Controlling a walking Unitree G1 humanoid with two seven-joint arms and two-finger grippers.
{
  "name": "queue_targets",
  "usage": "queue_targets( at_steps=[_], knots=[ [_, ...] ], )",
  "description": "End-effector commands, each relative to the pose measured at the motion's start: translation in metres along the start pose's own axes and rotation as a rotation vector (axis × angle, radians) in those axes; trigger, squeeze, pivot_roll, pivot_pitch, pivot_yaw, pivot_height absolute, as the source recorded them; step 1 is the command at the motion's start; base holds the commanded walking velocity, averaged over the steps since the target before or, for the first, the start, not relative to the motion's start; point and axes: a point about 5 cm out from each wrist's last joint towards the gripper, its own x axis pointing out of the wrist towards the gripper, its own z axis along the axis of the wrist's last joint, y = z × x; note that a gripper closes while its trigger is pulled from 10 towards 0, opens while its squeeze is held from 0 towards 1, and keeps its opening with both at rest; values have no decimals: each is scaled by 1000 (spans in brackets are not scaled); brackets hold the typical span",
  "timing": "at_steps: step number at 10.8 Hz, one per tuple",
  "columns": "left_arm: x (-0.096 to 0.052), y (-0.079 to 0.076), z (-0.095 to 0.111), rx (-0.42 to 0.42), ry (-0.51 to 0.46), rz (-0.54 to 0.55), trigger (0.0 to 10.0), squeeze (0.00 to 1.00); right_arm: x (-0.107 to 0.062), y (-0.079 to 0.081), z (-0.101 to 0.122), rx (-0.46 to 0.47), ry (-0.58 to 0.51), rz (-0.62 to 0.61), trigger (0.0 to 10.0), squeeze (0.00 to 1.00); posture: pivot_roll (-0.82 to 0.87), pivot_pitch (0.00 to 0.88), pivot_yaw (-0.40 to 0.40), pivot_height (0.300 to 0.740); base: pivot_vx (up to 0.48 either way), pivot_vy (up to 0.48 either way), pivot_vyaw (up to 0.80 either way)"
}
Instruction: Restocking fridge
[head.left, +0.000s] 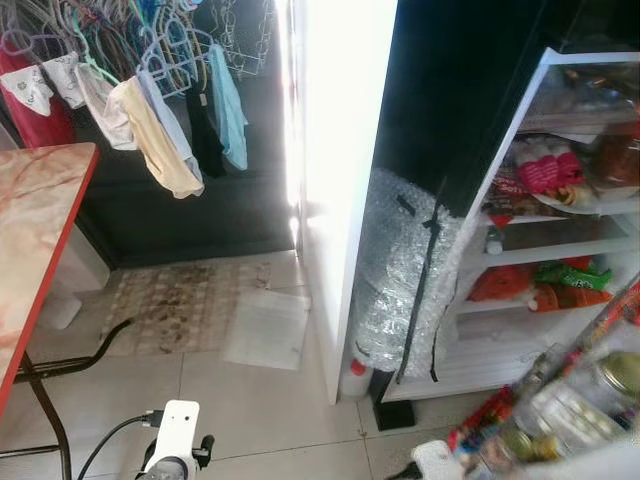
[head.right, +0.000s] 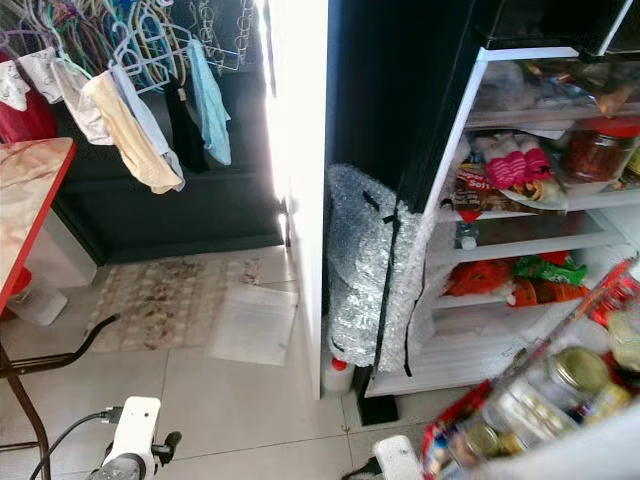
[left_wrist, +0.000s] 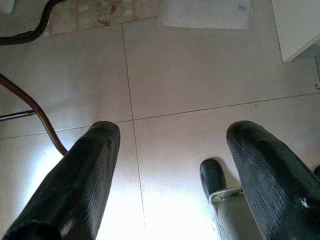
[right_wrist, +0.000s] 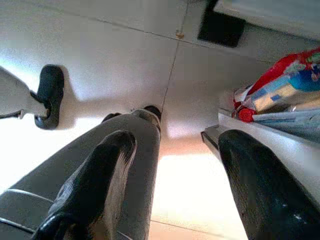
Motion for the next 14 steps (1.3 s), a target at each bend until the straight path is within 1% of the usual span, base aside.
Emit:
queue_targets(
  at_steps=[1, 2, 4, 5, 9, 14],
  knots=[
    [-1, 3, -8, 22, 34, 0, 10000, 0, 0, 1, -4, -36, 29, 14, 10000, 0, -121, 52, 14, 740, 0, 0, 0],
    [-2, 3, -10, 22, 43, 0, 10000, 0, 0, 0, -4, -77, 35, 6, 10000, 0, -121, 52, 13, 740, 0, 0, 0],
    [-2, 3, -12, 20, 53, -1, 10000, 0, 0, -1, -2, -189, 50, 28, 10000, 0, -122, 51, 11, 740, 0, 0, 0],
    [-2, 3, -13, 20, 59, -2, 10000, 0, 0, -1, -3, -177, 55, 27, 10000, 0, -122, 49, 10, 740, 0, 0, 0],
    [-3, 4, -15, 20, 64, -2, 10000, 0, 0, 0, -4, -184, 73, 41, 10000, 0, -122, 40, 7, 740, 0, 0, 0],
    [-2, 0, -12, 21, 52, -3, 10000, 0, 0, 1, -4, -174, 68, 52, 10000, 0, -122, 41, 9, 740, 0, 0, 0]
  ],
)
